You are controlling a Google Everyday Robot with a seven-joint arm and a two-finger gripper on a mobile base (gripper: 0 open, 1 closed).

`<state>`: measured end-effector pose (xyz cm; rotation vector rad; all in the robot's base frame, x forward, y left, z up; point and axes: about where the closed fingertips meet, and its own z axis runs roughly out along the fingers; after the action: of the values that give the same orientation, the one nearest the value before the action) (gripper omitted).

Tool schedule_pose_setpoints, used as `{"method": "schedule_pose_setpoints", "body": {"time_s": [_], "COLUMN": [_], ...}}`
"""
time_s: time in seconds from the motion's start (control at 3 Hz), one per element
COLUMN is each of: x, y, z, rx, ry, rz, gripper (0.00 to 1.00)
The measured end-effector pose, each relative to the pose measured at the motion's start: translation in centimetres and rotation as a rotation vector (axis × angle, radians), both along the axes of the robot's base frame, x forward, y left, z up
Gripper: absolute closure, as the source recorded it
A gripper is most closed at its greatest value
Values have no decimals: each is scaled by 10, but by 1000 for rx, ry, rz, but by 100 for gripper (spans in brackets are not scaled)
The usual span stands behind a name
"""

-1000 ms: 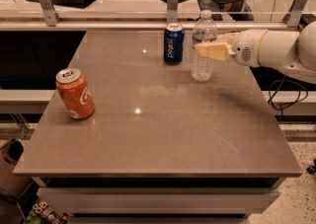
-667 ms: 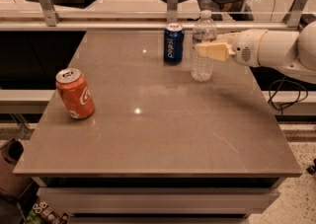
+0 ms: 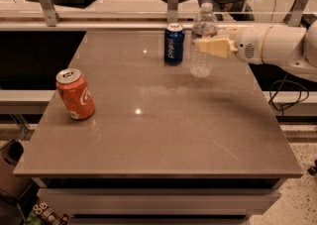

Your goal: Move water bottle near coke can

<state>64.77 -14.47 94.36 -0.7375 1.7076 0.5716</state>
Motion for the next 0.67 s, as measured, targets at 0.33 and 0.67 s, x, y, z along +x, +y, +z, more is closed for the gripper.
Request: {"method": "schedule_pose_setpoints", "body": {"time_s": [0.33,0.67], "x": [-13,-28], "y": [9,25], "z": [9,12], "rx": [4,7], "ry": [-13,-9], "rz": [14,31], "gripper": [100,100]}}
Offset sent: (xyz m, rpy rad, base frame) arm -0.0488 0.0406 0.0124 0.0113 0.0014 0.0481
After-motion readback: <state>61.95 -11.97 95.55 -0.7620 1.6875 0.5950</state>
